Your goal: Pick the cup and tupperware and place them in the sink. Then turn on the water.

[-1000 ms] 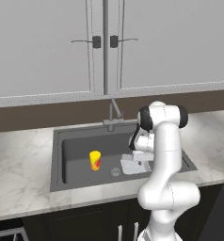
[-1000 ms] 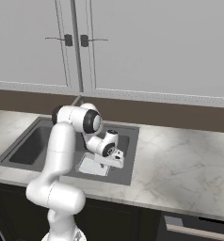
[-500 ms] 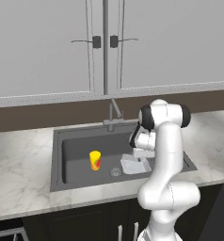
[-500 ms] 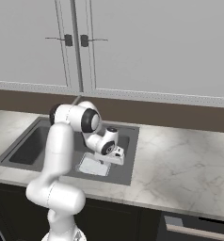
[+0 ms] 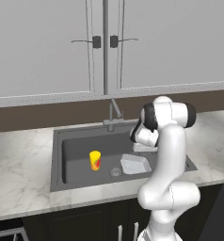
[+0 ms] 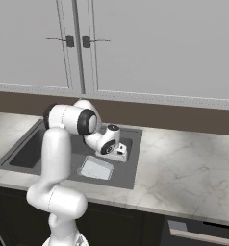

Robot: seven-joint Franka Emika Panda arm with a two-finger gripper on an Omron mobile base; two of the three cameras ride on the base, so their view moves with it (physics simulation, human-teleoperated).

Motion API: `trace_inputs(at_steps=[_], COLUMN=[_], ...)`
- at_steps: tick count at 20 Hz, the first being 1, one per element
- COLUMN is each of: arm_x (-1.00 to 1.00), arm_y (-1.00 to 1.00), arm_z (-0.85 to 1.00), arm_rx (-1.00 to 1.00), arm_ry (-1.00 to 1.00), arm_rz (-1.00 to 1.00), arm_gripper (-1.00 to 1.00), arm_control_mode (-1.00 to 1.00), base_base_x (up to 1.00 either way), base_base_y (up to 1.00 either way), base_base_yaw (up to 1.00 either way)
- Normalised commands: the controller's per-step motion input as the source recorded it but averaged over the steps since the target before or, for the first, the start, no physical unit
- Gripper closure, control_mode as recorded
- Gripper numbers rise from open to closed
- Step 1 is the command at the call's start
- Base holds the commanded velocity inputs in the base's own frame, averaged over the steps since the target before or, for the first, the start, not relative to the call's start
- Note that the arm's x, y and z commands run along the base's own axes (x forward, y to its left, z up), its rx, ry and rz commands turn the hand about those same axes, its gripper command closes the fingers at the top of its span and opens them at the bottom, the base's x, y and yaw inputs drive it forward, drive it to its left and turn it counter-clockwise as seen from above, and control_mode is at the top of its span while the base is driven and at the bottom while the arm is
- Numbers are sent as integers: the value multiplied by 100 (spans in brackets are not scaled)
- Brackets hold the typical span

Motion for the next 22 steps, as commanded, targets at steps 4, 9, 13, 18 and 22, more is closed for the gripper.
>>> trace_inputs(at_steps=[4, 9, 13, 18, 22], arm_x=[-1, 0, 0, 0, 0], arm_y=[0, 0, 0, 0, 0], arm_z=[20, 25, 24, 28, 22], arm_rx=[0, 0, 0, 0, 0], arm_ry=[-26, -29, -30, -22, -21], arm_rz=[0, 0, 0, 0, 0], arm_gripper=[-100, -100, -100, -100, -100], arm_control_mode=[-100, -100, -100, -100, -100], base_base_x=[0, 0, 0, 0, 0], base_base_y=[0, 0, 0, 0, 0], base_base_yaw=[0, 0, 0, 0, 0])
